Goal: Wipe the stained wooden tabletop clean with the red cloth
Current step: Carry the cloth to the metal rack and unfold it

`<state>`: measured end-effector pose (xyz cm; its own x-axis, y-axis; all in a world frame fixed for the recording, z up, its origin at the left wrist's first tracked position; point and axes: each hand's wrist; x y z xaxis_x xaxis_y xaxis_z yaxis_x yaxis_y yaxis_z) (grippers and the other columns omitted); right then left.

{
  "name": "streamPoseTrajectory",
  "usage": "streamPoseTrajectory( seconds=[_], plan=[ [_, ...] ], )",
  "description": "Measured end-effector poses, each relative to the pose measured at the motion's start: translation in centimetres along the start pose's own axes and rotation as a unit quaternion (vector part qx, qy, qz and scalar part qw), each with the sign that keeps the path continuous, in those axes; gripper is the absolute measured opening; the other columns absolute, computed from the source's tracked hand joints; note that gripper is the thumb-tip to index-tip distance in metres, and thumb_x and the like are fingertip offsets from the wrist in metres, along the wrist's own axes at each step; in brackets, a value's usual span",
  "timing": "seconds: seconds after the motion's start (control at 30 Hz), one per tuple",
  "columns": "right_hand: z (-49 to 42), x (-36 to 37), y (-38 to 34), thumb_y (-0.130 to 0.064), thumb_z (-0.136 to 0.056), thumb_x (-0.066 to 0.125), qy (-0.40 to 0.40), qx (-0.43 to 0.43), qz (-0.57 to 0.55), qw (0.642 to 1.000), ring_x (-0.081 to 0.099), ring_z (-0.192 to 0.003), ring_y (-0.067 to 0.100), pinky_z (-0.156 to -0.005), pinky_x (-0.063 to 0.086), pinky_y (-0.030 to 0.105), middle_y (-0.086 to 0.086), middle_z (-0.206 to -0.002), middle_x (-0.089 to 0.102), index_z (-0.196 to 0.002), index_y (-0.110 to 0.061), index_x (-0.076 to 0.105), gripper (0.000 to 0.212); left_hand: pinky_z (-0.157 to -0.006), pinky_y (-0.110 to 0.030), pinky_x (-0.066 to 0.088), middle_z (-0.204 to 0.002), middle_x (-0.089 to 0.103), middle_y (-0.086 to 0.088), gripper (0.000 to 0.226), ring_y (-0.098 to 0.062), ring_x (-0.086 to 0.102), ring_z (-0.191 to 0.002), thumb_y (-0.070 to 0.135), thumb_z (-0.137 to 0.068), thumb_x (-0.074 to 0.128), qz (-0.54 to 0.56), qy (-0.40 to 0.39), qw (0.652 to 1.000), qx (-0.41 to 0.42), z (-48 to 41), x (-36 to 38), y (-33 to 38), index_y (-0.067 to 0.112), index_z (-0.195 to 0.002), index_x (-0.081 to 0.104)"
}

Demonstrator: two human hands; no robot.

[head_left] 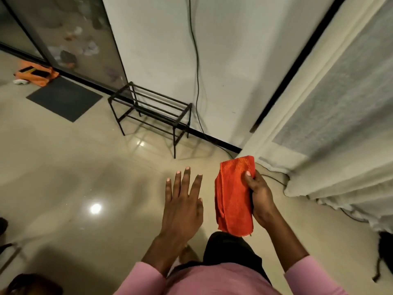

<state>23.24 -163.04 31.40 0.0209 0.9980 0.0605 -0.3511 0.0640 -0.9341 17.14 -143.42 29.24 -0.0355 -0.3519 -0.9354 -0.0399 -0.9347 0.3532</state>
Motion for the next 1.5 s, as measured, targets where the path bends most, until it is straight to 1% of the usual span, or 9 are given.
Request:
streamPoseTrajectory(
  seconds=[0.17, 0.4, 0.57, 0.83, 1.0, 1.17, 1.3, 1.4, 1.5],
  plan=[
    [-7.0, 7.1, -0.7, -0.033, -0.098, 0.046, -0.044, 0.019, -0.005, 0.999, 0.067, -0.097, 0.023, -0.081, 0.054, 0.04, 0.001, -0.104, 0.071, -0.114, -0.025, 0.059, 0.022, -0.118, -0.045, -0.016, -0.163, -0.015, -0.006, 0.066, -0.026, -0.017, -0.149, 0.035, -0.099, 0.035, -0.011, 0.007, 0.997, -0.07, -2.9, -1.7, -6.7, 0.028, -0.157, 0.003],
    [-16.8, 17.3, -0.5, -0.039, -0.095, 0.048, -0.092, 0.047, -0.02, 0.994, 0.065, -0.102, 0.024, -0.086, 0.053, 0.044, 0.004, -0.113, 0.068, -0.12, -0.025, 0.056, 0.03, -0.12, -0.048, -0.009, -0.164, -0.006, -0.01, 0.065, -0.031, -0.007, -0.151, 0.039, -0.097, 0.029, -0.032, -0.028, 0.991, -0.123, -10.0, -4.8, -15.9, 0.025, -0.157, 0.011],
    [-23.1, 24.6, -1.0, -0.036, -0.095, 0.048, -0.079, 0.085, -0.049, 0.992, 0.067, -0.097, 0.019, -0.075, 0.056, 0.034, -0.001, -0.106, 0.07, -0.112, -0.029, 0.059, 0.021, -0.12, -0.053, 0.004, -0.162, 0.011, -0.014, 0.069, -0.034, 0.006, -0.15, 0.03, -0.093, 0.058, -0.08, -0.059, 0.988, -0.117, -16.1, -8.2, -22.3, 0.021, -0.154, 0.027],
    [-30.0, 33.6, -4.0, -0.038, -0.092, 0.051, -0.075, 0.087, -0.092, 0.989, 0.068, -0.094, 0.014, -0.067, 0.056, 0.026, -0.006, -0.103, 0.071, -0.115, -0.031, 0.058, 0.025, -0.116, -0.043, -0.015, -0.165, -0.002, -0.009, 0.064, -0.028, -0.005, -0.152, 0.033, -0.099, 0.044, -0.06, -0.052, 0.993, -0.084, -27.4, -11.6, -31.0, 0.025, -0.156, 0.016],
    [-33.0, 39.0, -4.3, -0.042, -0.086, 0.053, -0.019, 0.084, -0.129, 0.988, 0.068, -0.093, 0.017, -0.068, 0.056, 0.031, -0.005, -0.102, 0.071, -0.109, -0.034, 0.061, 0.026, -0.121, -0.042, -0.004, -0.164, 0.015, -0.001, 0.051, -0.018, 0.009, -0.151, 0.03, -0.104, 0.036, 0.061, -0.081, 0.994, -0.037, -33.8, -11.7, -37.0, 0.027, -0.153, 0.025],
    [-35.3, 45.6, -3.8, -0.039, -0.087, 0.052, 0.046, 0.076, -0.143, 0.986, 0.068, -0.096, 0.022, -0.072, 0.056, 0.032, 0.0, -0.104, 0.071, -0.112, -0.03, 0.06, 0.028, -0.111, -0.03, 0.038, -0.135, 0.056, 0.012, 0.039, -0.003, 0.051, -0.126, 0.028, -0.105, 0.04, 0.405, -0.186, 0.888, -0.115, -39.6, -13.2, -42.8, 0.031, -0.143, 0.044],
    [-37.6, 50.8, -1.9, -0.035, -0.09, 0.051, 0.109, 0.097, -0.177, 0.973, 0.066, -0.1, 0.027, -0.081, 0.056, 0.041, 0.007, -0.109, 0.069, -0.114, -0.027, 0.061, 0.027, -0.096, -0.02, 0.049, -0.125, 0.062, 0.013, 0.034, 0.003, 0.059, -0.114, 0.031, -0.102, 0.044, 0.483, -0.233, 0.838, -0.104, -42.6, -13.3, -47.2, 0.03, -0.135, 0.052],
    [-40.2, 53.4, 0.7, -0.037, -0.092, 0.051, 0.147, 0.105, -0.187, 0.966, 0.066, -0.101, 0.024, -0.08, 0.056, 0.041, 0.005, -0.113, 0.067, -0.121, -0.024, 0.055, 0.032, -0.077, -0.015, 0.054, -0.108, 0.068, 0.014, 0.025, 0.002, 0.066, -0.098, 0.028, -0.101, 0.048, 0.521, -0.251, 0.804, -0.138, -44.6, -11.5, -50.3, 0.044, -0.118, 0.055],
    [-43.7, 55.0, 4.6, -0.039, -0.092, 0.052, 0.167, 0.11, -0.19, 0.961, 0.066, -0.1, 0.02, -0.077, 0.056, 0.037, 0.003, -0.114, 0.065, -0.119, -0.026, 0.053, 0.031, -0.072, -0.02, 0.057, -0.104, 0.072, 0.006, 0.024, -0.006, 0.07, -0.096, 0.026, -0.099, 0.053, 0.541, -0.255, 0.782, -0.175, -46.9, -8.3, -53.3, 0.043, -0.113, 0.059]
  ],
)
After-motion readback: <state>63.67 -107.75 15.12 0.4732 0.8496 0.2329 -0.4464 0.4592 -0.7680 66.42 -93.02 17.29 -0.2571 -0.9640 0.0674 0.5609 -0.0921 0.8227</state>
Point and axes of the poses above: each hand's wrist, its own z-axis away from the middle knuckle, its own x-axis out of the palm, y = z × x
